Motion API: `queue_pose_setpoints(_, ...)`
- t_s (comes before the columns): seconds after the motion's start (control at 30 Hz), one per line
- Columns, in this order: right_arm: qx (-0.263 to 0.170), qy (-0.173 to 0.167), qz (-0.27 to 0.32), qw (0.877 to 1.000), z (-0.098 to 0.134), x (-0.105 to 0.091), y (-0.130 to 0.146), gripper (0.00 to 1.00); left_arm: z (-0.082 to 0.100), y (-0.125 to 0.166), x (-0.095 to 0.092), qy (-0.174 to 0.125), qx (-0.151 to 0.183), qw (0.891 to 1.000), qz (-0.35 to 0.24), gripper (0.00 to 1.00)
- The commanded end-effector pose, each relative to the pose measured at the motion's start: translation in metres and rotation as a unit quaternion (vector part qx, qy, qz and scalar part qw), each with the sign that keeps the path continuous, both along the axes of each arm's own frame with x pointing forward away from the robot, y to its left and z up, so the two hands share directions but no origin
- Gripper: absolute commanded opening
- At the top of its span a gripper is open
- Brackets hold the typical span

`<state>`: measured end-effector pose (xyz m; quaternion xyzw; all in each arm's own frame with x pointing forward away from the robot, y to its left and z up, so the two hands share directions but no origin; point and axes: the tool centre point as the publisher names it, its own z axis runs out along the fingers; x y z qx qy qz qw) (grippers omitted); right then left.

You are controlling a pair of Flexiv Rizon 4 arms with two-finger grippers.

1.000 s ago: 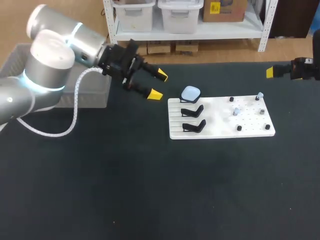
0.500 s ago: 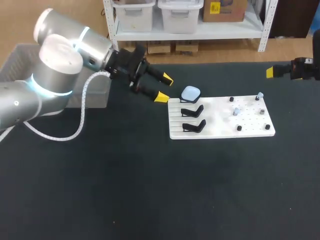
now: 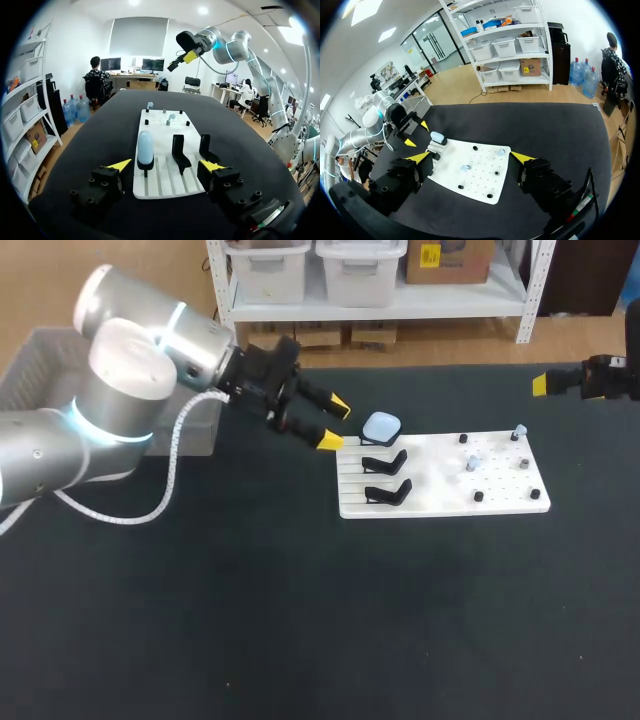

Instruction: Pick up each earbud case from the left stands, insert the matching earbuds, close the lid, and place the case in the box.

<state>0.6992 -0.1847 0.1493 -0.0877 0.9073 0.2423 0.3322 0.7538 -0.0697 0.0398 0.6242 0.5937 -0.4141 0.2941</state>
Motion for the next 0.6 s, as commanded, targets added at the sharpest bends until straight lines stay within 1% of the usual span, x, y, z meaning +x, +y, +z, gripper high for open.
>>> queue_pose_setpoints(0.03,0.000,0.000,0.000,1.000,0.000,0.000,0.000,1.00,-0.004,-0.005,0.003,0.000,0.005,1.000,-0.001,0.86)
queue_pose_setpoints(0.23,0.000,0.000,0.000,1.000,0.000,0.000,0.000,1.00,-0.006,-0.013,0.012,-0.002,0.006,1.000,-0.004,0.87)
queue_pose_setpoints(0.5,0.000,0.000,0.000,1.000,0.000,0.000,0.000,1.00,-0.010,-0.022,0.019,-0.007,0.008,1.000,-0.006,0.81)
queue_pose_setpoints(0.6,0.000,0.000,0.000,1.000,0.000,0.000,0.000,1.00,-0.012,-0.025,0.020,-0.007,0.007,1.000,-0.005,0.76)
